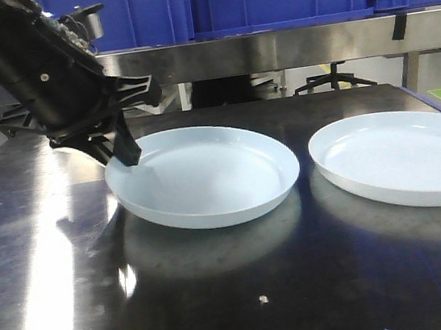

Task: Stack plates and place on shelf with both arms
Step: 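Set the plate down at table center and open the left gripper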

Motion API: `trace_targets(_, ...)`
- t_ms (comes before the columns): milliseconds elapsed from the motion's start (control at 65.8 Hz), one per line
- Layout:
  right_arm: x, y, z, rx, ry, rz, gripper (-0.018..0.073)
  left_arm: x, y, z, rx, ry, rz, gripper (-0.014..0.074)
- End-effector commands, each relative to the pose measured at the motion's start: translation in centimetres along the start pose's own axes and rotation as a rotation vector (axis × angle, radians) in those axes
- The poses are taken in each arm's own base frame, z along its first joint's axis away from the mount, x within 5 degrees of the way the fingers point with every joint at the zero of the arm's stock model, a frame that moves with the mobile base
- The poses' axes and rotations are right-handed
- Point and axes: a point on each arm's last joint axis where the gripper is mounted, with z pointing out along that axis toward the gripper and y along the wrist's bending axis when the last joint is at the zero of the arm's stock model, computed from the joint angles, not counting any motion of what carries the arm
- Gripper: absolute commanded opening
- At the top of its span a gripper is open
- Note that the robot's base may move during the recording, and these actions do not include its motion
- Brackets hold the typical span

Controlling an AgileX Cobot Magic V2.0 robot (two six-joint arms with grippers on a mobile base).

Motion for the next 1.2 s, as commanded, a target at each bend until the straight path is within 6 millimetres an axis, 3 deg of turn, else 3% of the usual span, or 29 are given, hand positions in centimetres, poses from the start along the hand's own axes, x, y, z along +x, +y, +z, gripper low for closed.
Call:
trace_targets(0,-1.6,0.1,-1.2,-0.003,-0.111,-0.012,0.0519,-1.7,-0.8,-1.4,0.025,-0.108,-0.011,0.0099)
trace_targets(167,-1.6,0.1,-1.2,-0.003,-0.111,-0.012,0.0519,-1.2,-0.6,-0.2,0.019,-0.065,-0.015,0.0125)
trace_targets(380,-1.6,0.1,-1.2,-0.003,-0.111,-0.012,0.0519,-1.2,-0.6,-0.2,0.019,-0.06,-0.015,0.0411)
trace_targets(471,-1.6,0.1,-1.2,-0.003,-0.111,-0.012,0.0519,-1.2,-0.6,-0.4,0.019,-0.057,-0.013,0.0455)
trace_targets(623,-1.6,0.1,-1.2,-0.003,-0.111,-0.012,0.0519,-2.1,-0.8,-2.2,0.029,-0.084,-0.011,0.042)
trace_targets(760,-1.6,0.1,-1.2,-0.003,-0.111,-0.012,0.0519,-3.7,-0.8,-5.3,0.031,-0.17,0.0,0.0336)
trace_targets(852,-1.6,0.1,-1.2,-0.003,-0.111,-0.012,0.0519,-4.4,-0.4,-7.5,0.031,-0.232,-0.01,0.025)
trace_targets(958,-1.6,0.1,-1.2,-0.003,-0.111,-0.012,0.0519,-5.0,0.4,-10.4,0.016,-0.308,-0.013,0.0082)
trace_targets(1186,-1.6,0.1,-1.2,-0.003,-0.111,-0.012,0.0519,-5.2,3.3,-17.2,-0.072,-0.466,-0.027,0.0088)
